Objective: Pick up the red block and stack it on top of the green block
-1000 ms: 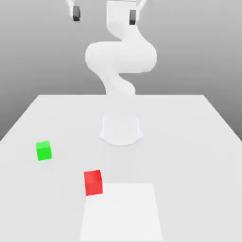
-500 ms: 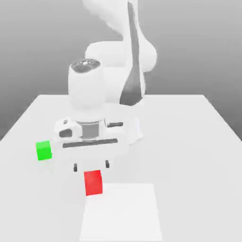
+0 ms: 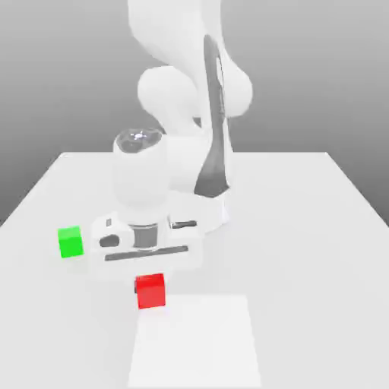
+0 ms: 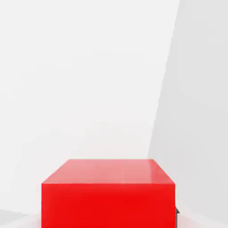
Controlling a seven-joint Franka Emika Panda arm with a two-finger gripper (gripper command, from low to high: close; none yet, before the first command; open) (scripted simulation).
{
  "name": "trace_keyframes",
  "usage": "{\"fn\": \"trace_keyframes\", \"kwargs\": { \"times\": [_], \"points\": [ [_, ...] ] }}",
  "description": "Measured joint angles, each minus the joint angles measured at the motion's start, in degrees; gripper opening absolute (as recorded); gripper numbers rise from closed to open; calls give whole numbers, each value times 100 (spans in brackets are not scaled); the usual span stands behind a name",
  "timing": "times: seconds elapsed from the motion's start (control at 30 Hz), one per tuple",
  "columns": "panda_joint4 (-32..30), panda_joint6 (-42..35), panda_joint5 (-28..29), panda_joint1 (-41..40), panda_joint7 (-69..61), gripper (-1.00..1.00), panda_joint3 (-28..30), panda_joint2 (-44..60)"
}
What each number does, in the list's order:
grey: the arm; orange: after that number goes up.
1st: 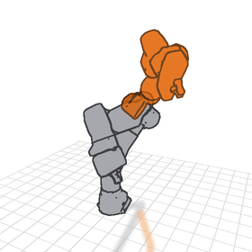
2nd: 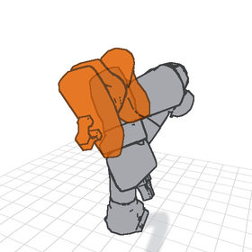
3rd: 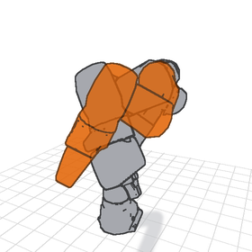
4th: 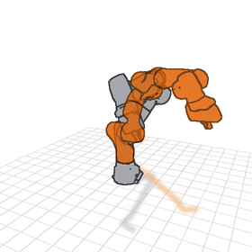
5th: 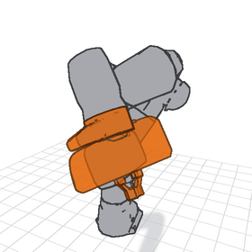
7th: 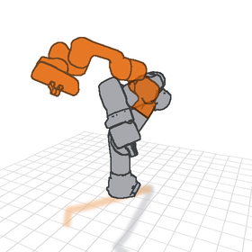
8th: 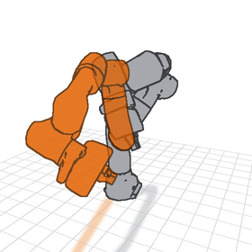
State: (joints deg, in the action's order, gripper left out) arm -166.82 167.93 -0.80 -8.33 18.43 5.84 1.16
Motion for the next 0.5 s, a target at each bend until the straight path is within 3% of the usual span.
{"fn": "trace_keyframes", "kwargs": {
  "times": [0.13,0.5],
  "points": [
    [-109,-610,359,-294,295,-100,99,-724],
    [-332,-1372,1399,-3058,1666,-100,1305,-1747]
  ]
}}
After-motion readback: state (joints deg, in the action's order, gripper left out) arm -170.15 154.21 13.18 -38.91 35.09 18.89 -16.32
